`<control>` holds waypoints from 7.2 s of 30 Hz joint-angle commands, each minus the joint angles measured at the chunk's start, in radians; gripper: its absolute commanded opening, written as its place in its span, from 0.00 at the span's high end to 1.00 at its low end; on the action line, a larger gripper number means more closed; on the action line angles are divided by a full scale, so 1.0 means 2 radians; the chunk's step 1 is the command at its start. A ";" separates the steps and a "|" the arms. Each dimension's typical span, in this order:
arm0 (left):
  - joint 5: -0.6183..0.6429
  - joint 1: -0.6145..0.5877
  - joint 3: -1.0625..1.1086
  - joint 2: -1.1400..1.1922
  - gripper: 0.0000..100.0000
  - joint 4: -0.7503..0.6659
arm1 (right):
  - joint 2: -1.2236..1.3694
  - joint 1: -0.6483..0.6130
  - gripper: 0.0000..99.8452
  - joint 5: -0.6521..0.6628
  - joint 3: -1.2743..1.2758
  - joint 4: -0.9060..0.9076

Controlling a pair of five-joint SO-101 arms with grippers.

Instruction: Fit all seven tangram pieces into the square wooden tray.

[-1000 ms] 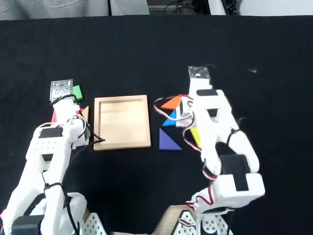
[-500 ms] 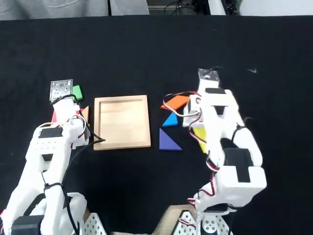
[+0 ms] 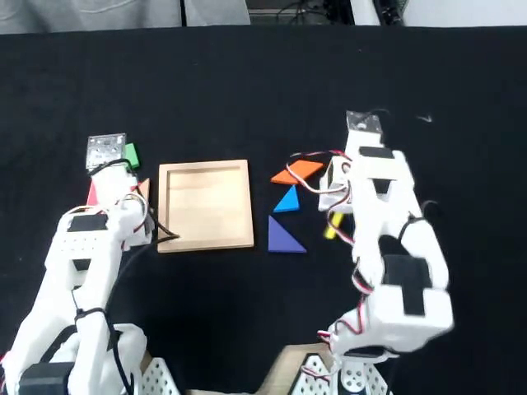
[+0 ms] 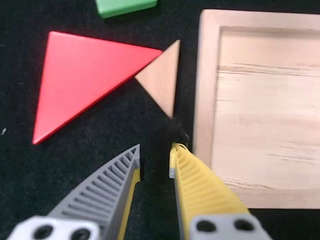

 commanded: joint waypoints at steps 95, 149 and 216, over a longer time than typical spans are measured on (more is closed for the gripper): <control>0.005 0.013 -0.004 0.001 0.89 -0.009 | -0.003 -0.068 0.83 0.104 -0.102 0.051; -0.038 -0.269 0.008 0.001 0.89 0.029 | 0.156 -0.396 0.73 0.441 -0.270 0.096; -0.038 -0.268 0.009 0.001 0.89 0.019 | 0.279 -0.352 0.99 0.232 -0.443 0.156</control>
